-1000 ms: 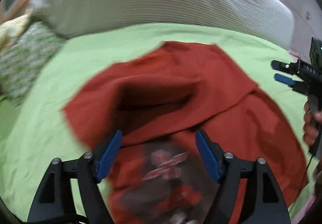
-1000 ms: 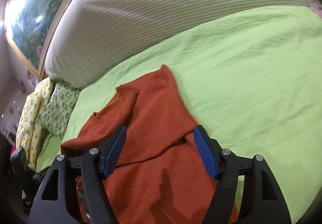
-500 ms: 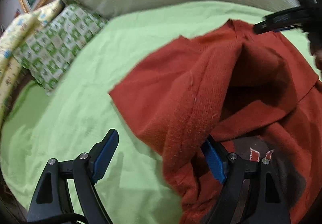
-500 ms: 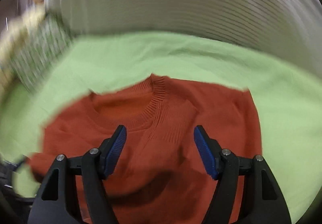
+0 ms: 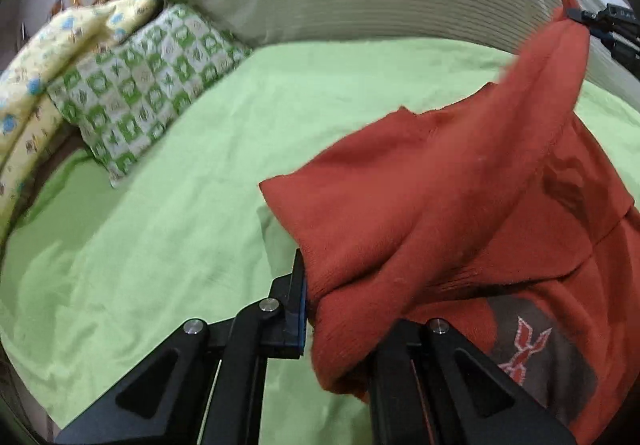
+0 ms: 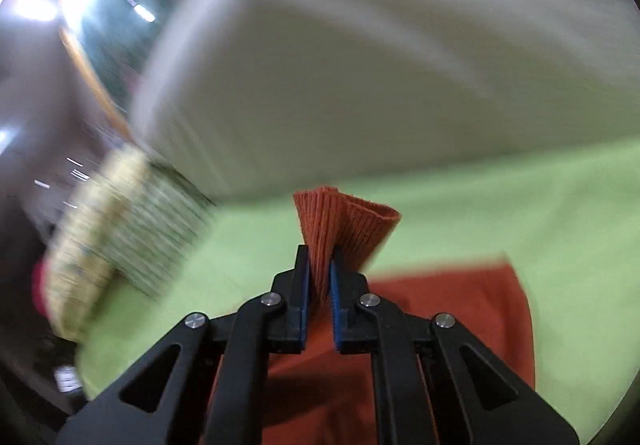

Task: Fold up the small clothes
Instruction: 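Grasp the other sleeve cuff with the right gripper and fold it across the back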

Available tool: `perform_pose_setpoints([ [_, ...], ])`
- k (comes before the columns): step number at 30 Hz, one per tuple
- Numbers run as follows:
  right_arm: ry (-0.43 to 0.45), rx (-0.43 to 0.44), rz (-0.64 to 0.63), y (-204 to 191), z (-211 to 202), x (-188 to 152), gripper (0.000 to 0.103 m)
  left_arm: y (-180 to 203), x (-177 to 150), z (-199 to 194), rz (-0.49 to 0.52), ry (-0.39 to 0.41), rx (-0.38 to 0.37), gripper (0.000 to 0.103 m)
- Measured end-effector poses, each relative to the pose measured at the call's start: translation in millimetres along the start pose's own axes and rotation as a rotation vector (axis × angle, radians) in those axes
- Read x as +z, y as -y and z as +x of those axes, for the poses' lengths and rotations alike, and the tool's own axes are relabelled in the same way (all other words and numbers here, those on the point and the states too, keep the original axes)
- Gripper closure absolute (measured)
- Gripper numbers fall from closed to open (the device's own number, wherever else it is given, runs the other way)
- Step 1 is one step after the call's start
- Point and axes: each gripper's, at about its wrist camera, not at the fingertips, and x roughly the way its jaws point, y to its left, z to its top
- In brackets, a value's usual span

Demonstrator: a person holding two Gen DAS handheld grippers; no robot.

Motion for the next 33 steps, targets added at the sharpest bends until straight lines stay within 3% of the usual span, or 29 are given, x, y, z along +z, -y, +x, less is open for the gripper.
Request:
perform_pose_setpoints([
  [1, 0.020, -0.002, -0.024, 2.0, -8.3, 1.7, 0.093, 5.2, -2.2, 2.3, 0.023, -0.009, 0.002, 0.098],
  [3, -0.035, -0.081, -0.045, 16.5, -4.6, -10.2, 0.093, 17.4, -8.7, 13.9, 0.063, -0.048, 0.012, 0.098],
  [7, -0.154, -0.222, -0.012, 64.4, 5.2, -68.5, 0.093, 33.2, -26.2, 32.7, 0.095, -0.143, -0.037, 0.090],
  [9, -0.200, -0.286, 0.038, 89.1, 3.5, -93.9, 0.093, 32.9, -31.0, 35.4, 0.092, -0.151, -0.041, 0.086],
  [11, -0.204, -0.284, 0.086, 102.0, -2.4, -102.9, 0.093, 28.1, -31.3, 37.9, 0.073, -0.157, -0.039, 0.078],
  [17, -0.094, -0.270, 0.029, 82.3, -15.3, -78.9, 0.093, 27.9, -31.8, 38.2, 0.068, -0.173, -0.050, 0.077],
  [19, -0.167, -0.351, 0.039, 85.0, -2.7, -79.2, 0.086, 27.4, -36.4, 32.4, 0.071, -0.176, -0.073, 0.075],
  [20, -0.245, -0.443, 0.041, 91.6, 2.9, -82.2, 0.081, 26.0, -39.8, 26.4, 0.072, -0.173, -0.095, 0.072],
  [21, -0.277, -0.478, 0.044, 95.9, 2.6, -85.6, 0.081, 24.9, -42.3, 21.7, 0.075, -0.171, -0.112, 0.065],
  [23, -0.260, -0.493, 0.040, 98.6, -16.1, -89.8, 0.081, 20.1, -47.1, 7.9, 0.081, -0.163, -0.154, 0.059],
  [24, -0.263, -0.541, 0.027, 97.3, -21.1, -89.7, 0.075, 17.6, -48.7, 0.7, 0.080, -0.161, -0.182, 0.058],
  [25, -0.265, -0.613, 0.006, 95.4, -27.6, -88.5, 0.068, 14.0, -49.3, -6.9, 0.079, -0.160, -0.214, 0.051],
  [26, -0.245, -0.664, -0.017, 92.9, -39.5, -85.7, 0.053, 8.2, -47.7, -13.6, 0.068, -0.155, -0.237, 0.043],
  [27, -0.217, -0.662, -0.027, 89.9, -48.0, -82.5, 0.048, 3.0, -45.7, -18.6, 0.051, -0.146, -0.234, 0.033],
  [30, -0.188, -0.567, -0.046, 80.3, -61.0, -68.5, 0.043, -16.8, -29.7, -21.7, -0.020, -0.135, -0.237, 0.027],
  [31, -0.192, -0.548, -0.059, 76.0, -59.0, -63.3, 0.041, -23.3, -21.9, -16.5, -0.052, -0.143, -0.216, 0.020],
  [33, -0.191, -0.510, -0.093, 67.6, -50.7, -54.1, 0.032, -33.5, -6.0, 4.0, -0.111, -0.182, -0.167, 0.020],
])
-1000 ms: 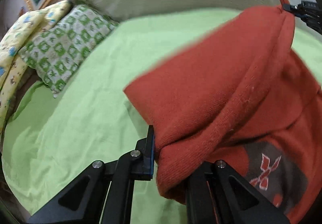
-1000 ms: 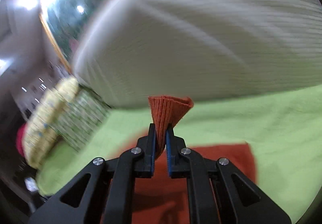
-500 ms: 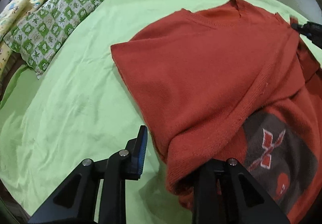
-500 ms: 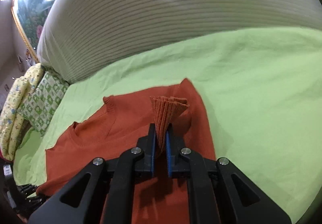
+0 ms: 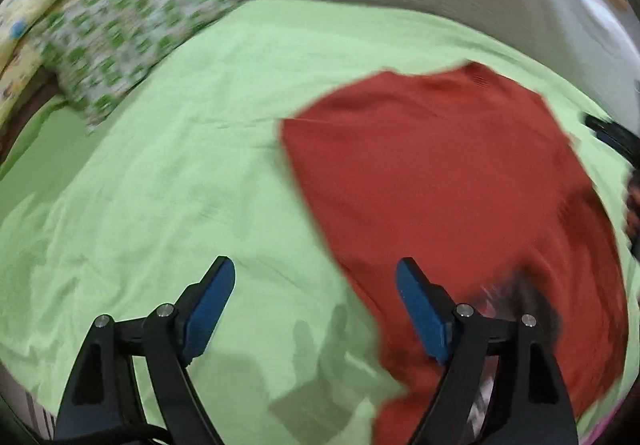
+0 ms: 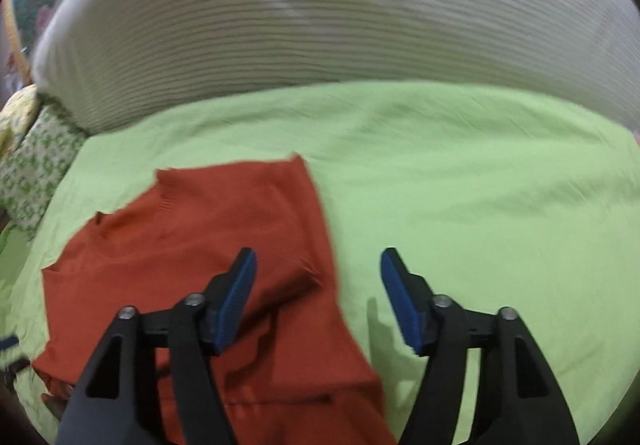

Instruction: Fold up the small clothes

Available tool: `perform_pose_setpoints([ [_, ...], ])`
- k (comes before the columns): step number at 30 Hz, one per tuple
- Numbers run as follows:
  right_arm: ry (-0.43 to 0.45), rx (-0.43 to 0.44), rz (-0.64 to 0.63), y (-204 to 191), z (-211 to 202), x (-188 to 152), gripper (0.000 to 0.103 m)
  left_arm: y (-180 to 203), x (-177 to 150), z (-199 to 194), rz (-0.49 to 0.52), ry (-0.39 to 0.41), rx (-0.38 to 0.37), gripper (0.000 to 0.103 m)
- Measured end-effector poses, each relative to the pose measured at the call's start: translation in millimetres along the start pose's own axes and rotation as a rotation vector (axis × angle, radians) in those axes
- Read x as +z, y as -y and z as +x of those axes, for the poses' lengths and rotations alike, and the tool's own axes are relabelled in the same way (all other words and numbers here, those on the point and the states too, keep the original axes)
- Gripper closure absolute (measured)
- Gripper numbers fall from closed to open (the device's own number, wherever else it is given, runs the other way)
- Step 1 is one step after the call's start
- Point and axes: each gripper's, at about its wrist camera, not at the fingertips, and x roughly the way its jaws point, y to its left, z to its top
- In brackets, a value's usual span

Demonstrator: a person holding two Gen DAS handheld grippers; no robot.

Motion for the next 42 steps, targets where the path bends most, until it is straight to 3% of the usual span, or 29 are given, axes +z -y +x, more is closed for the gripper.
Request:
perform_pose_setpoints([
  [3, -0.030, 0.080, -0.064, -32.5, 23.9, 12.3, 0.023, -13.3, 26.9, 38.4, -0.099, -0.083, -0.037, 0.020],
  [5, -0.062, 0.033, -0.105, -35.1, 44.7, 15.4, 0.023, -17.2, 36.3, 61.7, -0.137, -0.144, -0.057, 0.020],
  [10, -0.139, 0.039, -0.176, -46.4, 79.9, 7.8, 0.023, -5.1, 45.7, 90.1, -0.133, -0.149, -0.062, 0.020],
  [11, -0.155, 0.029, -0.200, -47.6, 84.7, 4.7, 0.028, -3.2, 45.6, 94.1, -0.129, -0.138, -0.063, 0.021],
  [12, -0.166, 0.006, -0.238, -51.1, 88.6, 0.7, 0.050, 1.3, 45.8, 95.7, -0.118, -0.120, -0.056, 0.031],
  [13, -0.160, -0.047, -0.291, -55.5, 90.9, -3.9, 0.062, 7.5, 46.7, 96.3, -0.099, -0.096, -0.059, 0.057],
  [14, -0.150, -0.076, -0.322, -58.3, 89.9, -4.6, 0.081, 13.6, 49.1, 95.7, -0.080, -0.077, -0.089, 0.070],
  [15, -0.142, -0.076, -0.318, -58.1, 87.5, -2.4, 0.088, 17.6, 51.9, 94.7, -0.075, -0.080, -0.098, 0.081],
  [17, -0.099, -0.036, -0.247, -49.0, 76.6, 8.3, 0.088, 21.8, 55.4, 92.9, -0.062, -0.086, -0.056, 0.075],
  [18, -0.073, -0.023, -0.222, -44.0, 72.0, 12.3, 0.088, 22.4, 55.6, 92.8, -0.056, -0.092, -0.031, 0.056],
  [19, -0.051, -0.031, -0.188, -35.9, 67.4, 18.5, 0.087, 20.6, 55.1, 92.7, -0.056, -0.095, 0.031, 0.028],
  [20, -0.053, -0.039, -0.172, -30.7, 67.1, 22.6, 0.084, 19.7, 55.5, 91.9, -0.065, -0.089, 0.058, 0.021],
  [22, -0.079, 0.036, -0.137, -20.0, 71.5, 29.1, 0.065, 5.9, 53.3, 90.6, -0.127, -0.091, 0.021, 0.020],
  [23, -0.096, 0.065, -0.118, -15.8, 76.2, 30.8, 0.040, 0.6, 52.6, 91.8, -0.161, -0.099, -0.012, 0.020],
  [24, -0.103, 0.076, -0.115, -14.3, 81.1, 31.1, 0.025, -3.8, 52.8, 95.3, -0.190, -0.111, -0.045, 0.020],
  [27, -0.172, 0.142, -0.123, -21.7, 101.1, 24.0, 0.023, 1.8, 58.6, 107.7, -0.189, -0.112, -0.054, 0.015],
  [28, -0.204, 0.137, -0.124, -23.3, 109.2, 21.1, 0.023, 8.7, 62.7, 109.3, -0.166, -0.092, -0.051, 0.018],
  [29, -0.187, 0.119, -0.162, -30.2, 110.4, 16.5, 0.025, 14.0, 65.7, 110.1, -0.145, -0.079, -0.061, 0.028],
  [30, -0.184, 0.111, -0.193, -32.0, 107.6, 17.8, 0.046, 22.4, 70.1, 110.3, -0.119, -0.064, -0.081, 0.053],
  [31, -0.194, 0.121, -0.213, -36.4, 106.7, 15.4, 0.058, 28.5, 74.4, 110.4, -0.102, -0.054, -0.098, 0.082],
  [32, -0.210, 0.161, -0.200, -39.9, 105.2, 15.7, 0.081, 33.8, 79.9, 110.1, -0.096, -0.057, -0.131, 0.093],
  [33, -0.211, 0.168, -0.199, -40.7, 100.7, 16.8, 0.087, 37.2, 84.4, 108.6, -0.097, -0.055, -0.132, 0.093],
  [35, -0.179, 0.138, -0.219, -46.7, 91.0, 20.8, 0.087, 47.6, 93.4, 100.2, -0.057, -0.017, -0.101, 0.093],
  [37, -0.125, 0.170, -0.163, -38.4, 74.5, 31.1, 0.088, 51.7, 103.7, 85.5, -0.035, 0.026, -0.106, 0.093],
  [40, -0.035, 0.201, -0.100, -29.2, 56.4, 48.7, 0.089, 56.8, 150.1, 62.4, -0.018, 0.112, -0.127, 0.093],
  [42, 0.032, 0.203, -0.078, -30.0, 45.9, 63.5, 0.089, 59.0, 177.6, 47.6, 0.013, 0.184, -0.085, 0.093],
])
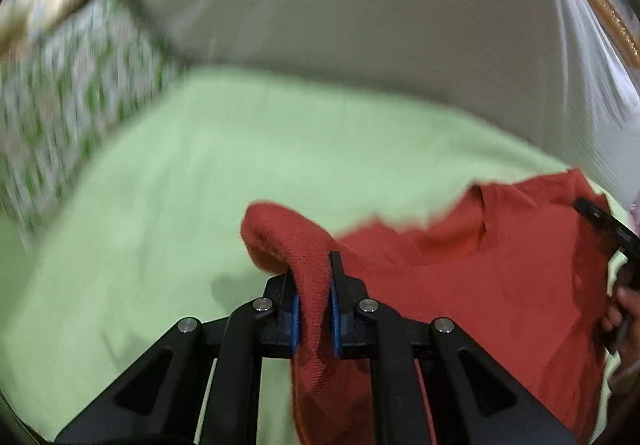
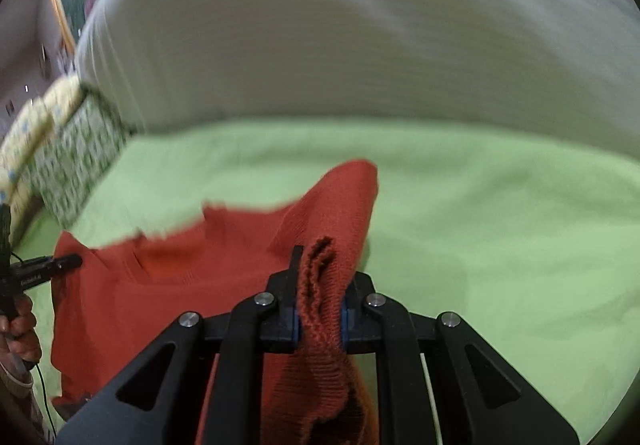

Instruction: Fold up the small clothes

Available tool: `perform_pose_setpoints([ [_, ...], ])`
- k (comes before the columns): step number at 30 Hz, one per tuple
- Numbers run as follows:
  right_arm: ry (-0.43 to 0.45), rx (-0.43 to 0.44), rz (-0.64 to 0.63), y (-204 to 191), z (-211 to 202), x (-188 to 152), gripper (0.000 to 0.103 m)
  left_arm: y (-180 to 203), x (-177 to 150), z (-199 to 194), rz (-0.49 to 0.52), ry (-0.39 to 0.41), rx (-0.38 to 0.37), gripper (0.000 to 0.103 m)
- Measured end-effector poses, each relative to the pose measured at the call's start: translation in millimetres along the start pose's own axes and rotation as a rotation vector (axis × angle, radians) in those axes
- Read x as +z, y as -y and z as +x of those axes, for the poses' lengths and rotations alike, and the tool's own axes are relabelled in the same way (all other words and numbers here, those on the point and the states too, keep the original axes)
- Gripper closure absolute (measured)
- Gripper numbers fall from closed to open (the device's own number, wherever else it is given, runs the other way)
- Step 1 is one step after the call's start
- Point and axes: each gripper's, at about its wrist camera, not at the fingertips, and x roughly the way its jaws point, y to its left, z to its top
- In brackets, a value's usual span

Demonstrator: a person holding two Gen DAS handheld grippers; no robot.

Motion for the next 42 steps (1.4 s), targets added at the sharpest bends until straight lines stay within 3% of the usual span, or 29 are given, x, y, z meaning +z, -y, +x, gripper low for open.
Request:
perform_pose_setpoints([
  [2, 0.088, -0.048, 0.007, -0.9, -9.5, 12.8, 0.089, 3.6, 24.5, 1.3, 0.023, 0.033, 0.007, 0.094],
  [4, 0.118, -0.102, 0.041, 2.0, -4.8, 15.4, 0.089, -0.2, 33.9, 11.0, 0.050, 0.005, 0.010, 0.093],
  [7, 0.005, -0.154, 0.107, 23.6, 26.3, 10.8, 0.084, 12.0, 16.3, 38.0, 0.115, -0.056, 0.080, 0.092],
  [9, -0.078, -0.237, 0.074, 31.4, 48.3, -3.9, 0.073, 14.8, 0.6, 57.6, 0.155, -0.077, 0.156, 0.087],
  [12, -0.081, -0.234, 0.099, 43.9, 41.5, -19.9, 0.066, -7.3, -22.5, 61.9, 0.110, -0.148, 0.144, 0.078],
  [14, -0.070, -0.191, 0.165, 50.5, 15.6, -26.7, 0.056, -24.0, -40.6, 36.4, 0.089, -0.145, 0.111, 0.074],
  [16, -0.048, -0.127, 0.168, 49.1, -20.6, -37.9, 0.046, -32.6, -66.8, 4.0, 0.086, -0.151, 0.111, 0.042],
  [18, -0.024, -0.106, 0.124, 40.5, -66.8, -61.4, 0.029, -38.8, -103.5, -38.6, 0.090, -0.129, 0.061, 0.042],
  [20, -0.014, -0.070, 0.103, 29.6, -99.8, -90.5, 0.029, -39.0, -148.8, -77.3, 0.094, -0.158, 0.018, 0.040],
  [22, -0.038, -0.036, 0.113, 33.7, -129.8, -122.9, 0.029, -40.0, -197.5, -103.2, 0.064, -0.221, -0.037, 0.030],
  [26, -0.135, -0.046, 0.162, 38.6, -155.5, -188.3, 0.029, -31.5, -273.7, -130.1, -0.001, -0.354, -0.108, 0.030],
  [29, -0.179, -0.029, 0.221, 46.4, -170.4, -226.3, 0.029, -23.1, -314.4, -132.9, -0.057, -0.430, -0.170, 0.029],
  [32, -0.231, 0.012, 0.278, 46.8, -174.3, -252.8, 0.029, -7.6, -329.5, -138.4, -0.040, -0.401, -0.131, 0.024],
  [34, -0.203, 0.014, 0.272, 38.6, -179.9, -262.9, 0.032, 0.8, -330.3, -137.7, -0.046, -0.400, -0.160, 0.024],
  [36, -0.208, 0.056, 0.292, 38.5, -182.0, -264.9, 0.046, 9.6, -328.4, -134.0, -0.016, -0.401, -0.145, 0.029],
  [37, -0.209, 0.083, 0.310, 40.4, -178.4, -263.5, 0.054, 13.7, -326.5, -134.9, 0.007, -0.393, -0.132, 0.043],
  [38, -0.217, 0.094, 0.322, 41.5, -175.4, -263.7, 0.080, 15.2, -326.5, -135.8, 0.013, -0.382, -0.136, 0.056],
  [39, -0.232, 0.101, 0.337, 42.2, -171.4, -265.0, 0.091, 15.5, -324.9, -138.8, 0.009, -0.378, -0.161, 0.089],
  [40, -0.237, 0.112, 0.356, 43.3, -168.8, -265.6, 0.091, 14.3, -324.7, -141.1, -0.008, -0.385, -0.223, 0.099],
  [42, -0.213, 0.121, 0.364, 41.3, -171.9, -268.5, 0.092, 11.7, -324.6, -146.0, -0.030, -0.357, -0.252, 0.099],
])
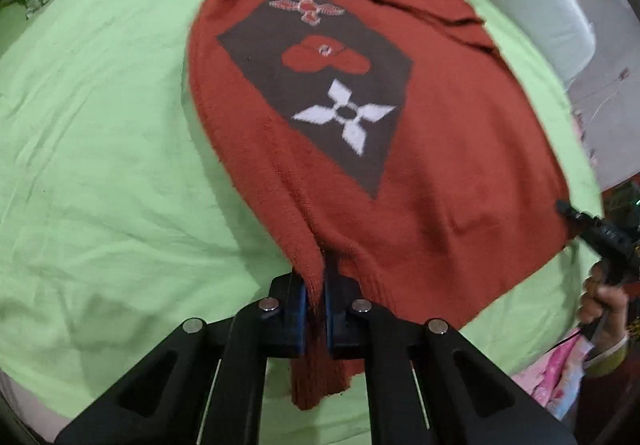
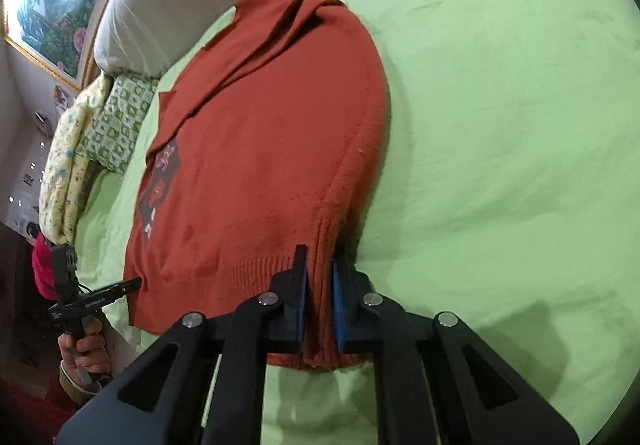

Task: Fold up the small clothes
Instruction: 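Grasp the ribbed hem with both grippers and fold it up toward the collar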

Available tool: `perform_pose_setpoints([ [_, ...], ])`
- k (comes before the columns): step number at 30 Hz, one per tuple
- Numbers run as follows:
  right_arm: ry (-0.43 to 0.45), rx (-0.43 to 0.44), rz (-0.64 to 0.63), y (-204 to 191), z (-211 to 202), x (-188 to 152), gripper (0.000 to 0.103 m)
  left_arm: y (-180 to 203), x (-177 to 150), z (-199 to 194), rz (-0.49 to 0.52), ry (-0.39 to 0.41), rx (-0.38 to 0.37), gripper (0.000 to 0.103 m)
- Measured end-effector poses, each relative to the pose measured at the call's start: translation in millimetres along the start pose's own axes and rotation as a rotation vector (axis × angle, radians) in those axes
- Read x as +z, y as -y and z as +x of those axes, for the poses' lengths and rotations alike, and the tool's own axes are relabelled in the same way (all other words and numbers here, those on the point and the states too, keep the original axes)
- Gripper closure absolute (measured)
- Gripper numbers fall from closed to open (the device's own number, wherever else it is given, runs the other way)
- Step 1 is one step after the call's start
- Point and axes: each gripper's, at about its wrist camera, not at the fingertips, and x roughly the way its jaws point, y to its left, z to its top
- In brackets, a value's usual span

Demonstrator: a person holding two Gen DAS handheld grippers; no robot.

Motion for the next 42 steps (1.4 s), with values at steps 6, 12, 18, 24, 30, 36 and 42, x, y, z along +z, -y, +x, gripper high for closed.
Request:
perform_pose_setpoints([
  [6, 0.058, 0.080, 0.021, -9.4, -22.2, -23.4, 0.093, -18.9, -14.0, -49.3, -0.053, 0.135, -0.098, 0.100],
  [12, 0.096, 0.232, 0.024, -28.8, -57.0, -54.9, 0.097, -35.2, -19.8, -113.2, -0.057, 0.230, -0.157, 0.100],
  [18, 0.155, 0.346, 0.067, -32.9, -89.8, -74.2, 0.097, -75.2, -24.2, -132.0, -0.105, 0.248, -0.145, 0.103],
  [24, 0.103, 0.298, 0.080, -31.3, -59.5, -47.1, 0.097, -110.1, -16.2, -92.5, -0.188, 0.100, -0.158, 0.098],
  [30, 0.023, 0.222, 0.141, -11.8, -26.3, -42.7, 0.088, -82.0, -25.6, -62.8, -0.102, 0.015, -0.152, 0.036],
  [36, 0.011, 0.262, 0.271, 22.3, -20.1, -49.7, 0.059, -52.8, -31.0, -29.0, -0.044, -0.085, -0.139, 0.039],
  [42, -0.026, 0.196, 0.165, 9.7, -19.0, -47.4, 0.059, -37.2, -33.4, -25.1, 0.022, -0.076, -0.134, 0.097],
])
